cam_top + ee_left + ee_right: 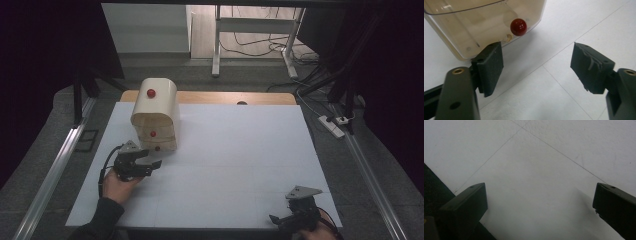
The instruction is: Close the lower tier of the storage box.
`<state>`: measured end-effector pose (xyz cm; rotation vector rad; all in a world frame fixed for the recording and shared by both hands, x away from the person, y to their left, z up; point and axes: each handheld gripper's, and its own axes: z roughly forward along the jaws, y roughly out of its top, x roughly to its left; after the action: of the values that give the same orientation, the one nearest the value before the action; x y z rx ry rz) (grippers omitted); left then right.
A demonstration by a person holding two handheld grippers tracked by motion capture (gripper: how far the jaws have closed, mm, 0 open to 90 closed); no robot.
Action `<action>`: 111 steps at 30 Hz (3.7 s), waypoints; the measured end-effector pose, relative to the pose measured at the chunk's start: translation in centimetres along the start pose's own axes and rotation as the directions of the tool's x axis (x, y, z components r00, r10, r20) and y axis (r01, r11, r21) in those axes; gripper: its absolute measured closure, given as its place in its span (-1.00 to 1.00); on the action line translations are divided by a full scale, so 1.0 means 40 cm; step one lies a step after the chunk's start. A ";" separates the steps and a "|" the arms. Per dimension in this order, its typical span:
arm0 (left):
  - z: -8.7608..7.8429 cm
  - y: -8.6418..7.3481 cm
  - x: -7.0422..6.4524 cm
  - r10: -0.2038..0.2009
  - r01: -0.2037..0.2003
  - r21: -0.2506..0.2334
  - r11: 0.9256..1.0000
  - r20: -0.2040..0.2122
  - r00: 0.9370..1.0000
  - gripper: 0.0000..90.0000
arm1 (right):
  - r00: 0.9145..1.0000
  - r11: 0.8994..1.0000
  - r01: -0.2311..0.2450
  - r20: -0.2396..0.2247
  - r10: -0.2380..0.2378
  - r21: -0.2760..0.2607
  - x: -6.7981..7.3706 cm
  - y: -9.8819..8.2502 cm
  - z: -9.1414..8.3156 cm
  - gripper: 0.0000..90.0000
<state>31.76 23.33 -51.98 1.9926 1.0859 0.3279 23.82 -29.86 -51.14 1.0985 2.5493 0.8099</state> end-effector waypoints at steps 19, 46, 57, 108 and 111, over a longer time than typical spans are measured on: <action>-0.021 0.002 -0.016 -0.009 0.010 -0.024 1.000 0.042 0.999 -0.79 | 1.000 1.000 0.000 -0.001 0.000 0.002 0.001 0.001 0.001 -1.00; -0.049 -0.021 -0.032 -0.011 0.015 -0.045 0.999 0.091 0.996 -0.96 | 1.000 1.000 -0.012 -0.007 0.012 -0.004 -0.002 0.000 -0.001 -1.00; -0.069 -0.034 -0.042 -0.012 0.016 -0.049 0.999 0.090 0.996 -1.00 | 1.000 1.000 -0.015 -0.006 0.015 -0.004 -0.003 0.000 -0.001 -1.00; -0.142 -0.117 -0.081 -0.001 0.003 -0.021 1.000 0.094 0.996 -1.00 | 1.000 1.000 -0.014 -0.005 0.014 -0.001 -0.003 0.000 -0.001 -1.00; -0.147 -0.124 -0.082 -0.001 0.002 -0.017 1.000 0.094 0.996 -1.00 | 1.000 1.000 -0.015 -0.004 0.014 -0.002 -0.003 0.000 -0.001 -1.00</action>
<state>23.65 25.36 -51.59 1.9717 1.0222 0.2395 23.89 -29.97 -51.13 1.1171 2.5461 0.8187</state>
